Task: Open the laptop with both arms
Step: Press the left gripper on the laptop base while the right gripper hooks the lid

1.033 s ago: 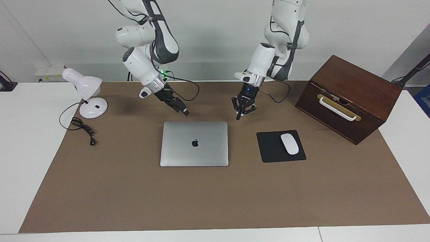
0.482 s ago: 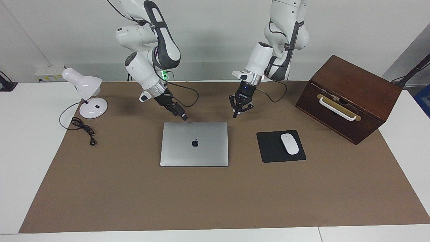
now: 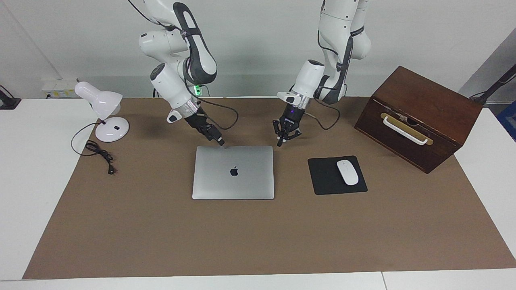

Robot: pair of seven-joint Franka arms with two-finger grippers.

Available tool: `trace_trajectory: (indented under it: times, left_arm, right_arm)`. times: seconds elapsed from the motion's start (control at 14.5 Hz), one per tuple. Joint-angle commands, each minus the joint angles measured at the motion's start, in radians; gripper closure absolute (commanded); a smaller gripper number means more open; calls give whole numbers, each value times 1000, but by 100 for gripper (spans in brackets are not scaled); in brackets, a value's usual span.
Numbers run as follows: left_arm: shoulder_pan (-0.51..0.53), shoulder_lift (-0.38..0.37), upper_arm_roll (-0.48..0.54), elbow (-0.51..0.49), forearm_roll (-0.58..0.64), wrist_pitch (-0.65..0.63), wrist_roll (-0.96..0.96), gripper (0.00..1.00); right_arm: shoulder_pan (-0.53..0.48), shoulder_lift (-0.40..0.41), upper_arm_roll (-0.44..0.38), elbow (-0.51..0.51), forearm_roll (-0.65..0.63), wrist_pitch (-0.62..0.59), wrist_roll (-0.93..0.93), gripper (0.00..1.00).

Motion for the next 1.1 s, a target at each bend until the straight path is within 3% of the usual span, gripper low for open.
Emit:
trace_trajectory:
  times: [0.0,1.03]
  left_arm:
    - [-22,56,16,58,4,19,-11,100]
    - [-37,156,22,152,15,19,58,100]
  right_arm:
    - [3,23,1,15,27,29,-38,0]
    - [6,54,1,55,45,75,-101,0]
